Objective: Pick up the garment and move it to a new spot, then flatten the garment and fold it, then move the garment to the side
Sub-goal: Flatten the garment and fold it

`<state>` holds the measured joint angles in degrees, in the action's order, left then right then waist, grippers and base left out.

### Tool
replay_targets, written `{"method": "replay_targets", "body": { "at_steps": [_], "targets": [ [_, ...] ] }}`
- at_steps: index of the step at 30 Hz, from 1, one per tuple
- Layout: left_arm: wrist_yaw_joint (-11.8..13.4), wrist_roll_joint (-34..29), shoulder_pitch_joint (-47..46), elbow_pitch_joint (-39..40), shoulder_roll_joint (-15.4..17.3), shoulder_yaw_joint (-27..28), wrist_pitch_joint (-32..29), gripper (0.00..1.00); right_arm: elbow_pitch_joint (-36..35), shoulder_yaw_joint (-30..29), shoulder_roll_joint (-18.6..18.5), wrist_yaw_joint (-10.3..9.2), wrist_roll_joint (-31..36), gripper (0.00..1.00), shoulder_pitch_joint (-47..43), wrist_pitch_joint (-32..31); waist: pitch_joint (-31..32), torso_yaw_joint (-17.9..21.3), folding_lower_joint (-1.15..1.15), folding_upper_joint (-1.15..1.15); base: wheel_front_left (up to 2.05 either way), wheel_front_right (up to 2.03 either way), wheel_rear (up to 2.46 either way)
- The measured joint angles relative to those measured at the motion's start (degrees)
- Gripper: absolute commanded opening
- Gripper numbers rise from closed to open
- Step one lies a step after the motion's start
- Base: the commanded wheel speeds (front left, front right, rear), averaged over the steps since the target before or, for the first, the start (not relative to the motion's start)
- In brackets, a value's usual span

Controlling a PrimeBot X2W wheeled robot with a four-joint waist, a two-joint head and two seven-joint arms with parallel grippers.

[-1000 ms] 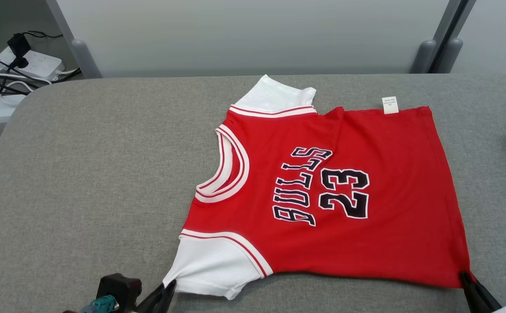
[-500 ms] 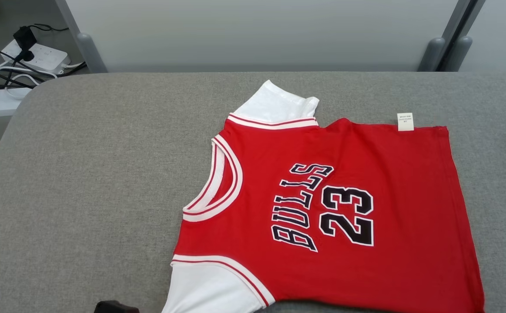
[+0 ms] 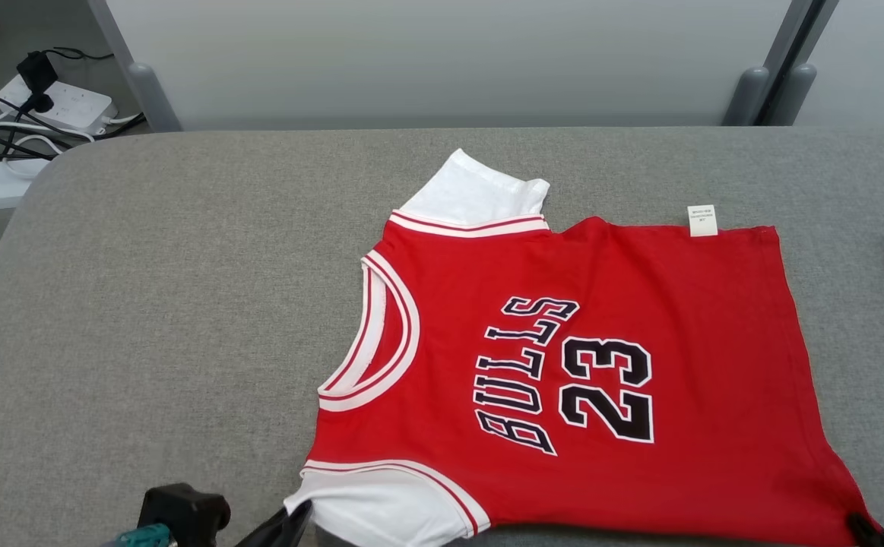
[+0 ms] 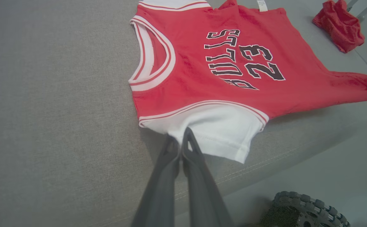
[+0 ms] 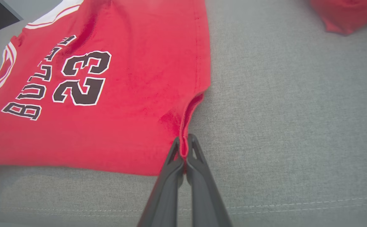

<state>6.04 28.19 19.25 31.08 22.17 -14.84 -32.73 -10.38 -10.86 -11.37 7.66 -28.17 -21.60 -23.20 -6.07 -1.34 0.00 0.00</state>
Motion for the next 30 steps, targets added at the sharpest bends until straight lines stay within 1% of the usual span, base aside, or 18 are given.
{"method": "replay_targets", "body": {
  "at_steps": [3, 7, 12, 15, 16, 20, 22, 24, 26, 30],
  "targets": [
    [-0.9, 0.4, -3.4, -2.4, -1.3, -0.2, 1.6, 0.00, 0.8, 0.0, 0.0, 0.00, 0.1, 0.00, 2.5, 0.0, -0.2, 0.0, 0.00, 0.00, 0.00, 0.00, 0.00],
    [-2.4, 0.6, -7.7, -6.3, -1.8, -0.4, 3.3, 0.00, 4.5, -0.1, 0.1, 0.00, 0.4, 0.00, 7.3, 0.5, -0.7, 0.1, 0.00, 0.00, 0.00, 0.00, 0.00],
    [-3.8, 0.7, -12.6, -12.0, -3.4, -0.7, 6.2, 0.00, 11.4, -0.7, 0.2, 0.01, 0.5, 0.00, 12.7, 2.3, -1.4, -0.2, 0.00, 0.00, 0.00, 0.00, 0.00],
    [-5.1, 0.7, -16.2, -15.9, -4.7, -1.2, 8.4, 0.00, 15.9, -0.9, 0.1, 0.00, 0.5, 0.00, 16.3, 3.4, -1.7, -0.4, 0.00, 0.00, 0.00, 0.00, 0.00],
    [-6.1, 0.7, -18.6, -18.9, -5.5, -1.6, 9.9, 0.00, 18.9, -0.7, 0.1, 0.00, 0.5, 0.00, 18.8, 4.4, -2.0, -0.5, 0.00, 0.00, 0.00, 0.00, 0.00],
    [-7.3, 0.6, -23.0, -25.5, -7.0, -2.5, 12.4, 0.00, 25.1, 1.2, 0.1, 0.00, 0.4, 0.00, 23.8, 5.8, -2.1, -0.2, 0.00, 0.00, 0.00, 0.00, 0.00],
    [-8.1, 0.4, -25.0, -28.5, -7.3, -3.0, 13.6, 0.00, 27.9, 2.4, 0.0, -0.01, 0.4, 0.00, 26.0, 6.7, -2.3, 0.0, 0.00, 0.00, 0.00, 0.00, 0.00],
    [-8.2, 0.1, -27.1, -31.3, -7.9, -3.2, 14.9, 0.00, 30.6, 3.6, -0.1, -0.01, 0.4, 0.00, 28.2, 7.4, -2.6, 0.1, 0.00, 0.00, 0.00, 0.00, 0.00],
    [-9.1, -0.3, -29.2, -33.8, -8.5, -3.5, 16.1, 0.00, 32.9, 4.7, -0.1, -0.01, 0.4, 0.00, 30.6, 8.1, -3.0, 0.3, 0.00, 0.00, 0.00, 0.00, 0.00],
    [-9.5, -1.4, -32.9, -38.2, -8.8, -4.0, 18.7, 0.00, 37.0, 6.6, -1.0, -0.01, 0.4, 0.00, 34.5, 9.8, -4.2, 0.5, 0.00, 0.00, 0.00, 0.00, 0.00]
  ]
}}
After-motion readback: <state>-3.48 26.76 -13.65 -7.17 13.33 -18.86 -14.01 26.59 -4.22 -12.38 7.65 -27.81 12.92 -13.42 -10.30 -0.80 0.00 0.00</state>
